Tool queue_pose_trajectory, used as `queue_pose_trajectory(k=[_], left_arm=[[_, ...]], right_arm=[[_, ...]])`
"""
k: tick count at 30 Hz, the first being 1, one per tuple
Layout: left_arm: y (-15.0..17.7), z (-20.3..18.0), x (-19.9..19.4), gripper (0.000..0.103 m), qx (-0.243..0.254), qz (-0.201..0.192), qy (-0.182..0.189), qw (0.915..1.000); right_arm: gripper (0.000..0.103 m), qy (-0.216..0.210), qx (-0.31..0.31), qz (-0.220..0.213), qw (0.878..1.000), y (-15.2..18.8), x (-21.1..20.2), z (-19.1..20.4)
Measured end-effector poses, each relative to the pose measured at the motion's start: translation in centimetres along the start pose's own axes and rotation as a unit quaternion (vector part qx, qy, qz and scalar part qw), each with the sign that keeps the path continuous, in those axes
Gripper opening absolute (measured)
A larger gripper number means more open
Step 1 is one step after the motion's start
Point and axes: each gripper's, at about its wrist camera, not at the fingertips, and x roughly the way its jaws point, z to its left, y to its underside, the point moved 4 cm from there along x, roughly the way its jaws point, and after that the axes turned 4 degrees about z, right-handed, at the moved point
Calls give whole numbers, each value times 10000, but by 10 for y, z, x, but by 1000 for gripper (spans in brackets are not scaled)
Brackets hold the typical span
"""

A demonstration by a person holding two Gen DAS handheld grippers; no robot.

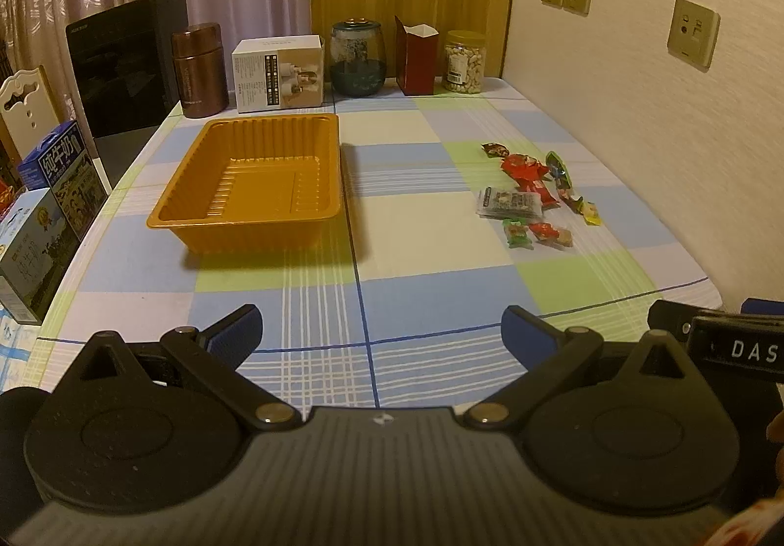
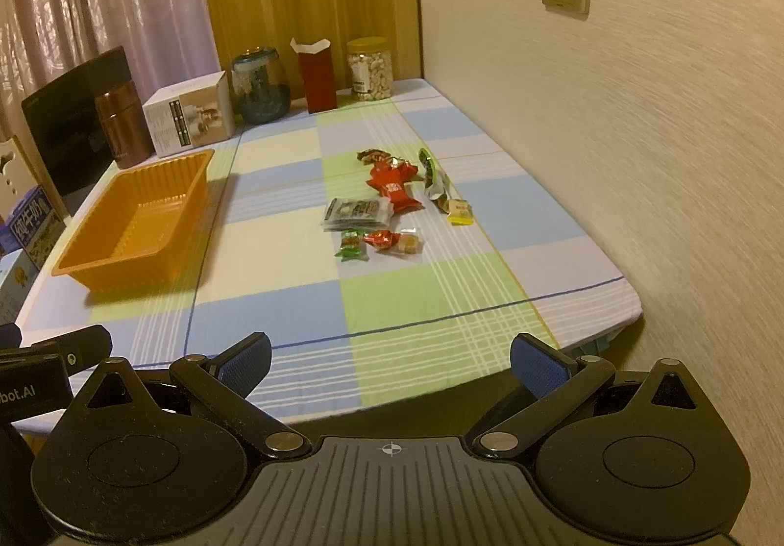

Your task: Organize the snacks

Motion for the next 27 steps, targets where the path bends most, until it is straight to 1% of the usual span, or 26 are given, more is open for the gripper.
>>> queue_pose_trajectory(k=[27], left_arm=[[-3,-2,0,103,4,30,27,10000]], right_arm=[[103,27,-13,16,10000,0,2,0]])
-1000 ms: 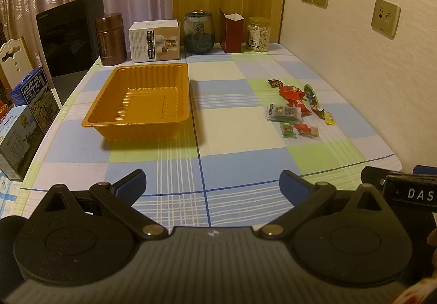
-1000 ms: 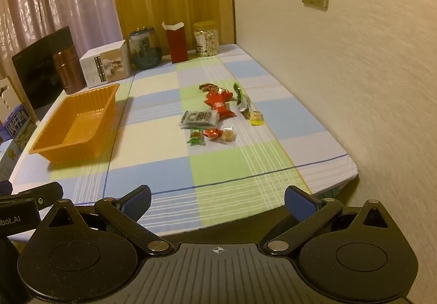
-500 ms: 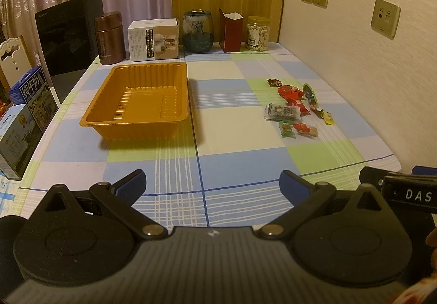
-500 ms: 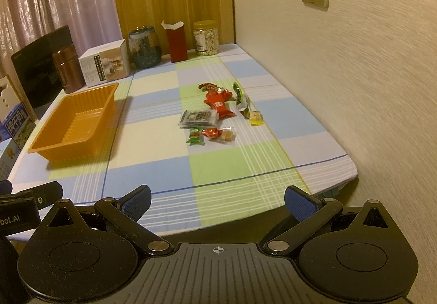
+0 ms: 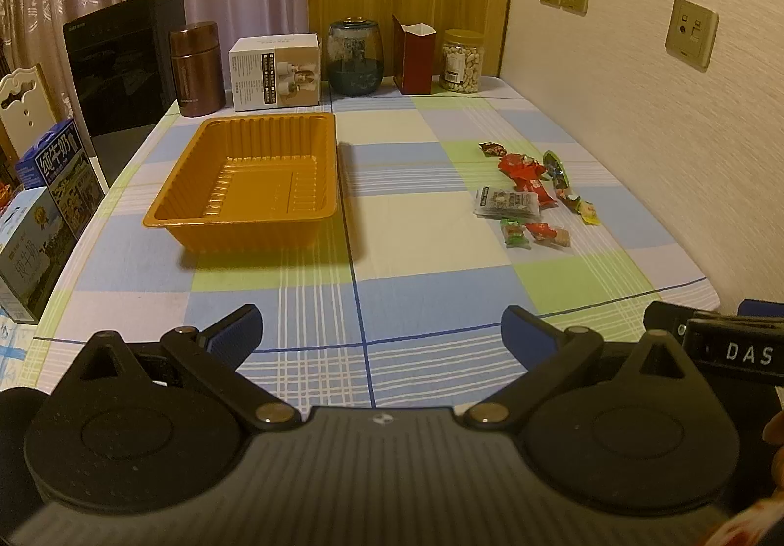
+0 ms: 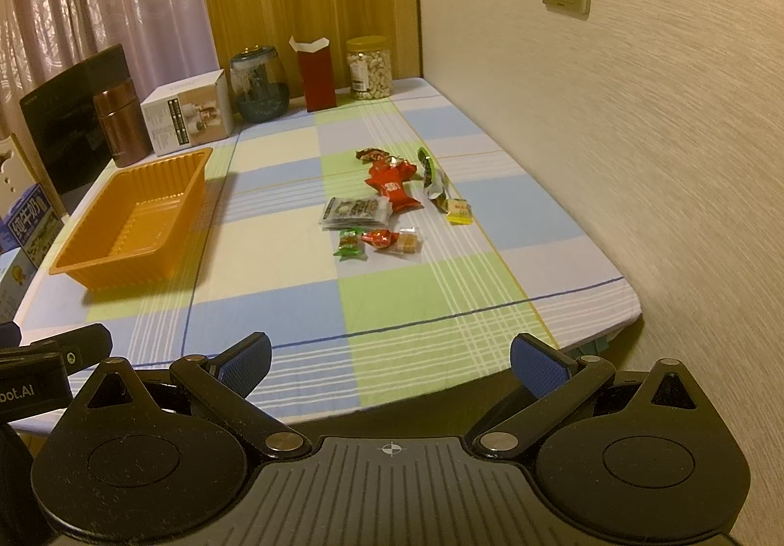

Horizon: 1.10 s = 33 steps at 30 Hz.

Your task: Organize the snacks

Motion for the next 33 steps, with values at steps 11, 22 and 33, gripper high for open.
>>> queue_pose_trajectory(k=[11,22,33], left_arm=[[-1,0,0,103,-13,11,10,10000],[0,1,0,103,-42,21,22,10000],[1,1,1,103,-53,36,22,10000]], right_arm=[[103,-3,-4,6,10000,1,1,-1],[103,2,-6,9,10000,1,2,-1],[103,-1,-1,13,10000,2,2,-2]])
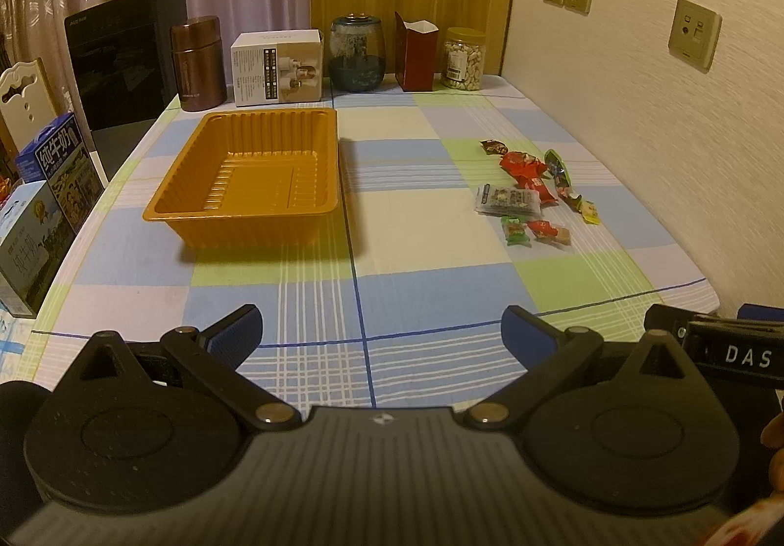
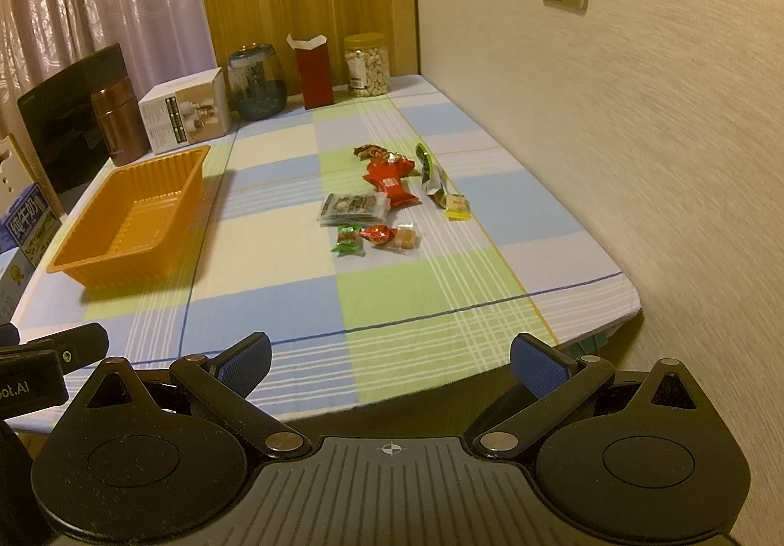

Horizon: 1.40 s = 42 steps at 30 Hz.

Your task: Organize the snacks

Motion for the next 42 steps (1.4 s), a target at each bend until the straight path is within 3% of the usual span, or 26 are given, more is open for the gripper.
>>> queue_pose_trajectory(k=[14,21,31,39,42], left_arm=[[2,0,4,103,-20,25,15,10000],[-2,0,17,103,-88,64,193,9998],[-23,-17,74,103,-168,117,398,9990],[-40,-56,132,103,304,105,532,9981],[-44,-67,153,101,350,-44,828,9959]], right_arm=[[103,-4,24,-1,10000,4,3,-3],[103,12,45,-106,9999,4,11,-10],[103,75,156,-134,9998,-16,53,-30],[102,109,273,-190,9994,-40,94,-52],[102,146,402,-166,9989,-47,111,-62]])
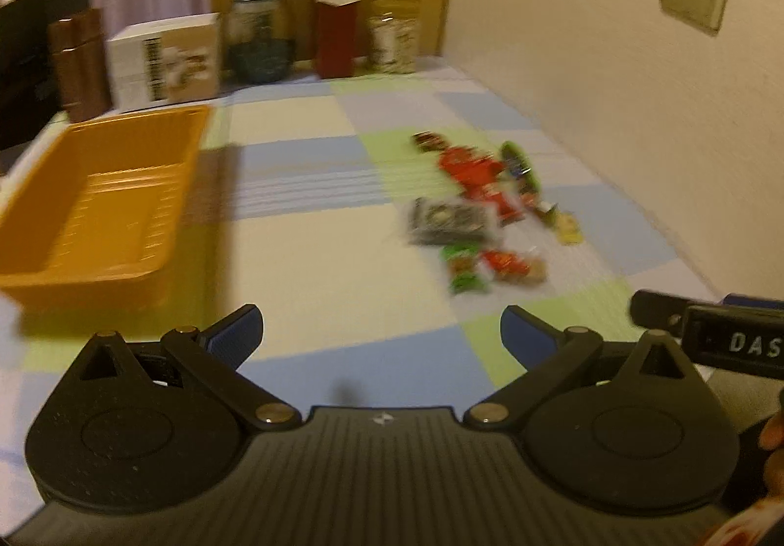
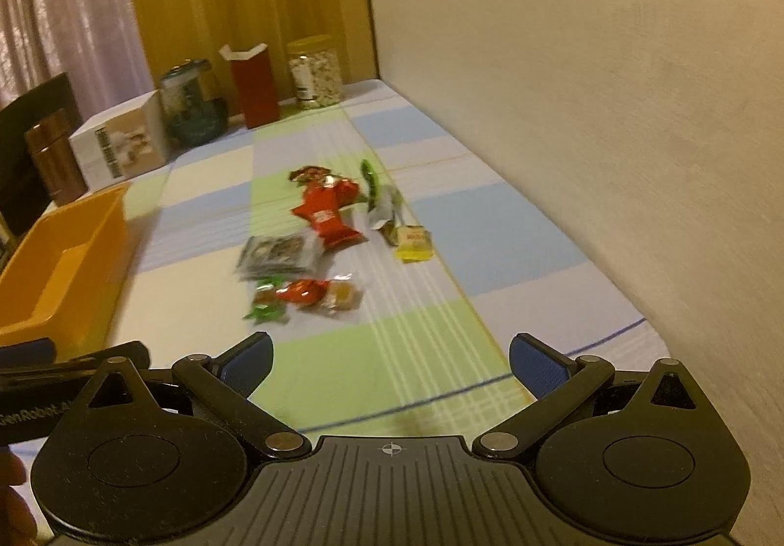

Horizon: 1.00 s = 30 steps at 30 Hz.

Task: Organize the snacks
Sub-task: 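Reach the left gripper to the green-wrapped candy and close on it, then carry the green candy with the left gripper into the orange tray and release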

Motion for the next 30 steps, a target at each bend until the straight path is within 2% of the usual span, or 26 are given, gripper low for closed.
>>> queue_pose_trajectory(k=[1,3,6,9,13,16,20,26,30], left_arm=[[-2,-2,7,93,4,-30,90,10000],[-6,-7,24,88,118,8,160,9998],[-11,-15,44,84,204,-1,254,9995],[-15,-24,64,73,423,32,294,9987],[-16,-36,88,50,611,194,382,9972],[-18,-42,102,44,708,211,427,9964],[-19,-45,113,27,856,281,480,9948],[-14,-27,107,23,899,310,402,9947],[-11,-10,100,23,802,331,308,9958]], right_arm=[[98,11,43,6,10000,-1,4,-3],[86,38,118,51,9999,-3,14,-8],[83,85,227,120,9996,-4,27,-15],[77,84,318,157,9993,-5,35,-20],[75,104,354,216,9991,-4,42,-22],[75,95,339,211,9992,-6,46,-21],[75,24,302,244,9992,-9,56,-18],[73,-263,172,251,9992,-12,73,-5],[61,-402,4,317,9987,-15,87,6]])
